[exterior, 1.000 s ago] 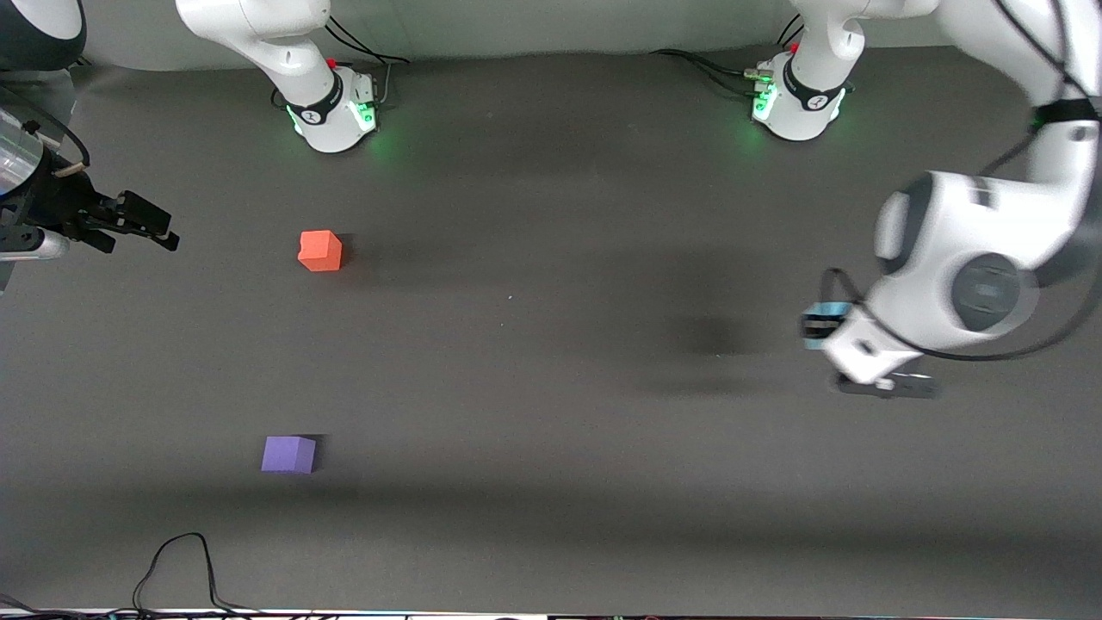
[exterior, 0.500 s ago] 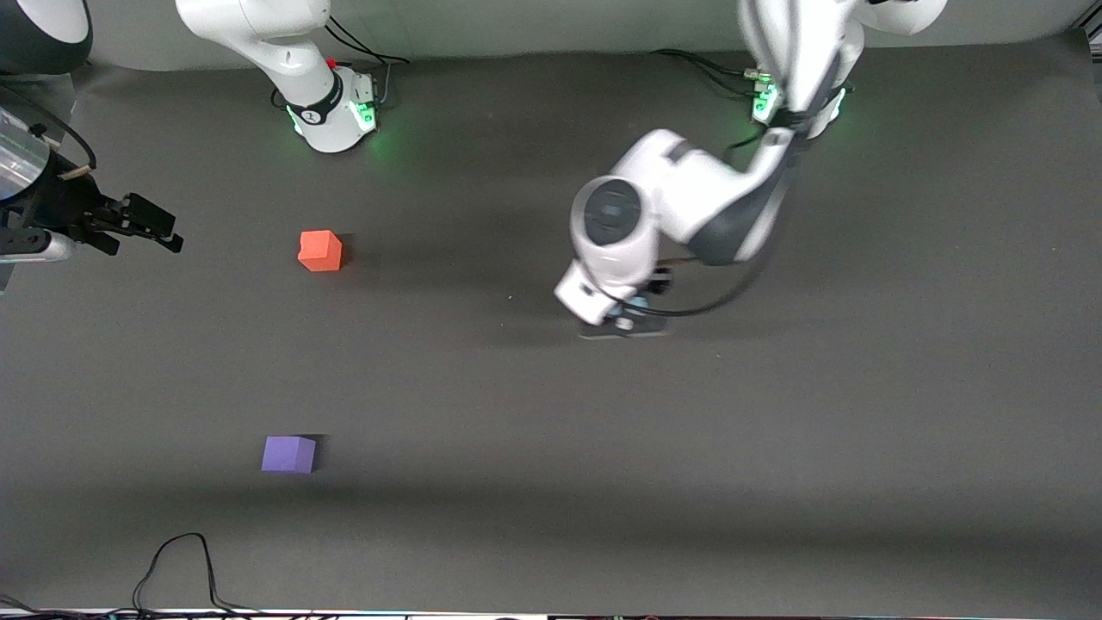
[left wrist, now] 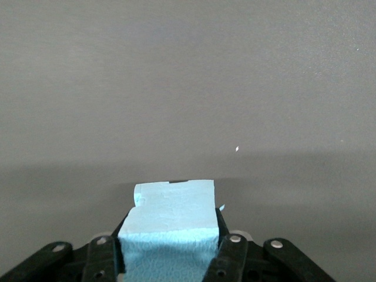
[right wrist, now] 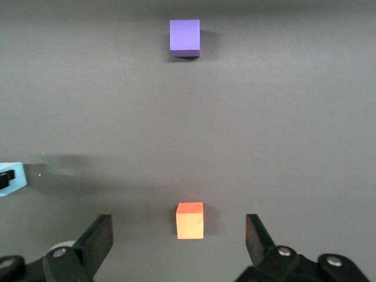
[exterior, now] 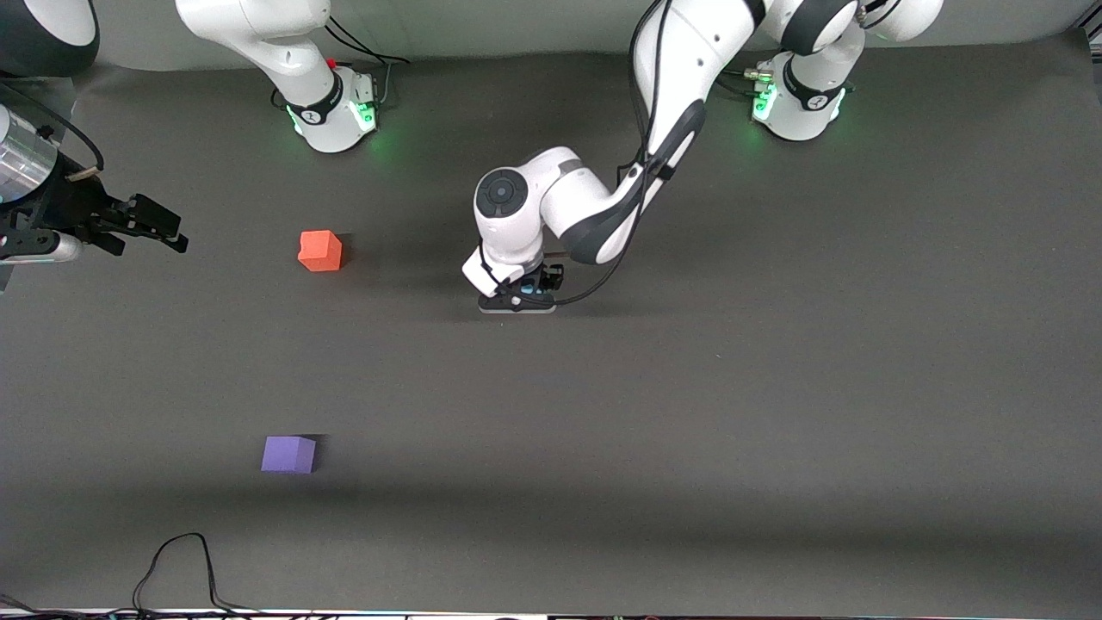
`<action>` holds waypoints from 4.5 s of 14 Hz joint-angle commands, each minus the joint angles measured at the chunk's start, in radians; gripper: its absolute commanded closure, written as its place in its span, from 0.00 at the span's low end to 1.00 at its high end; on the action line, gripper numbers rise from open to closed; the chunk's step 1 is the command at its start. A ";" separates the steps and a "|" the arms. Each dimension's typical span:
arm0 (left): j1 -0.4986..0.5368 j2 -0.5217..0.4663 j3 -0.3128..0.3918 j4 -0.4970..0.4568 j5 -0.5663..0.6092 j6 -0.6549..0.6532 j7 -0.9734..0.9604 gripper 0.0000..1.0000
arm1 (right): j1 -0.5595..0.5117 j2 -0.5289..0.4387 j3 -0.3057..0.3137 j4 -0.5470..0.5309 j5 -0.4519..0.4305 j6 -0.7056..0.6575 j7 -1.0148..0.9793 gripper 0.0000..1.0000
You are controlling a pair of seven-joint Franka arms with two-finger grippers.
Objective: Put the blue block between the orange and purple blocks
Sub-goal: 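Carry the blue cube with the left gripper toward the table middle, then release the blue cube while the right gripper grasps it, then carry the blue cube with the right gripper between orange and purple cubes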
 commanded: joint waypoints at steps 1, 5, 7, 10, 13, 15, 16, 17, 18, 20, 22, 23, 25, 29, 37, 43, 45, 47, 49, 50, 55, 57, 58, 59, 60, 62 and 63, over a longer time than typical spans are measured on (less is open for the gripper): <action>-0.012 0.043 0.018 0.044 -0.004 0.033 -0.012 0.56 | 0.004 -0.030 -0.005 -0.034 -0.001 0.022 -0.020 0.00; -0.012 0.048 0.018 0.044 -0.005 0.025 -0.012 0.14 | 0.006 -0.027 -0.002 -0.033 -0.001 0.022 -0.020 0.00; -0.008 0.027 0.016 0.046 -0.007 -0.004 -0.010 0.00 | 0.020 -0.010 0.003 -0.023 0.001 0.022 -0.012 0.00; 0.082 -0.041 0.002 0.104 -0.074 -0.185 0.035 0.00 | 0.075 0.010 0.039 -0.004 0.005 0.022 0.058 0.00; 0.291 -0.177 -0.012 0.122 -0.237 -0.415 0.268 0.00 | 0.072 0.051 0.124 0.020 0.008 0.032 0.089 0.00; 0.448 -0.265 -0.010 0.107 -0.295 -0.569 0.449 0.00 | 0.072 0.097 0.194 0.023 0.060 0.089 0.154 0.00; 0.522 -0.295 -0.010 0.107 -0.305 -0.645 0.510 0.00 | 0.072 0.132 0.258 0.033 0.074 0.122 0.187 0.00; 0.579 -0.328 -0.008 0.102 -0.306 -0.700 0.569 0.00 | 0.072 0.168 0.324 0.044 0.074 0.159 0.240 0.00; 0.640 -0.364 -0.005 0.089 -0.296 -0.742 0.632 0.00 | 0.070 0.218 0.384 0.058 0.074 0.202 0.295 0.00; 0.743 -0.453 -0.001 0.028 -0.248 -0.774 0.754 0.00 | 0.073 0.313 0.496 0.061 0.054 0.312 0.391 0.00; 0.802 -0.561 -0.002 -0.063 -0.135 -0.767 0.819 0.00 | 0.073 0.428 0.573 0.061 -0.066 0.403 0.541 0.00; 0.822 -0.604 -0.001 -0.098 -0.101 -0.762 0.847 0.00 | 0.073 0.505 0.607 0.069 -0.108 0.448 0.616 0.00; 0.848 -0.660 -0.001 -0.135 -0.053 -0.750 0.867 0.00 | 0.077 0.618 0.670 0.067 -0.249 0.547 0.766 0.00; 0.879 -0.782 -0.001 -0.262 -0.009 -0.647 0.867 0.00 | 0.077 0.819 0.728 0.067 -0.570 0.646 1.055 0.00; 0.903 -0.796 0.016 -0.231 -0.022 -0.625 0.910 0.00 | 0.096 0.895 0.730 0.059 -0.605 0.698 1.121 0.00; 0.782 -0.822 0.129 -0.257 -0.027 -0.589 0.916 0.00 | 0.098 0.892 0.728 0.046 -0.607 0.687 1.118 0.63; 0.781 -0.805 0.130 -0.235 -0.027 -0.605 0.913 0.00 | 0.093 0.872 0.728 0.046 -0.605 0.675 1.109 0.87; 0.781 -0.803 0.127 -0.237 -0.027 -0.634 0.913 0.00 | 0.081 0.822 0.727 0.053 -0.592 0.590 1.091 0.87; 0.779 -0.805 0.125 -0.238 -0.028 -0.639 0.915 0.00 | 0.055 0.742 0.719 0.058 -0.487 0.496 0.972 0.87; 0.779 -0.805 0.125 -0.240 -0.035 -0.641 0.916 0.00 | 0.054 0.676 0.684 0.059 -0.357 0.459 0.833 0.87; 0.779 -0.810 0.125 -0.238 -0.055 -0.661 0.933 0.00 | 0.057 0.409 0.319 0.047 0.017 0.257 0.301 0.87; 0.800 -0.810 0.093 -0.238 -0.053 -0.662 0.933 0.00 | 0.058 0.361 0.209 0.014 0.022 0.227 0.207 0.87; 0.816 -0.810 0.079 -0.238 -0.053 -0.661 0.933 0.00 | 0.058 0.351 0.152 -0.023 0.037 0.242 0.143 0.87; 0.831 -0.810 0.068 -0.240 -0.053 -0.659 0.933 0.00 | 0.058 0.349 0.088 -0.057 0.074 0.270 0.058 0.87; 0.836 -0.810 0.065 -0.241 -0.053 -0.661 0.933 0.00 | 0.058 0.358 0.031 -0.091 0.114 0.300 -0.044 0.87; 0.836 -0.811 0.065 -0.241 -0.053 -0.662 0.933 0.00 | 0.058 0.395 -0.026 -0.152 0.123 0.400 -0.142 0.87; 0.836 -0.811 0.065 -0.240 -0.055 -0.662 0.933 0.00 | 0.058 0.424 -0.040 -0.175 0.123 0.458 -0.172 0.87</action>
